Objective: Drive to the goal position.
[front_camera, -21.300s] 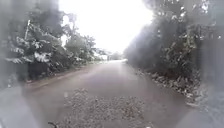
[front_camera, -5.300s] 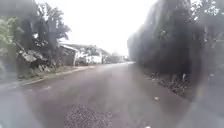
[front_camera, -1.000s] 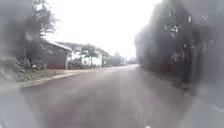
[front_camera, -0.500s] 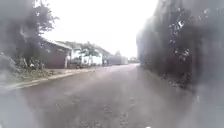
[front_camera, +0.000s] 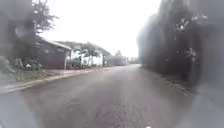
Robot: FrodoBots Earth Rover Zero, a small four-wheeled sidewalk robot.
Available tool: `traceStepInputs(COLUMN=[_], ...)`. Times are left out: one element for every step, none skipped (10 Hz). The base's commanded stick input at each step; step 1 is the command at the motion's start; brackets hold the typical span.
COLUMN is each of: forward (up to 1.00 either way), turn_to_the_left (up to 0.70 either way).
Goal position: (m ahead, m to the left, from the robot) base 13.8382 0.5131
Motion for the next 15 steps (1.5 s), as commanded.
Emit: traceStepInputs(forward=[0.7,0.7,0.7,0.7,0.7,0.7,0.7,0.7,0.7,0.7,0.7,0.7,0.7,0.7,0.7], turn_to_the_left=[0.0,-0.01,-0.2,-0.35,-0.35,-0.35,-0.35,-0.35,-0.35,-0.35,-0.35,-0.35,-0.35,-0.35,-0.35])
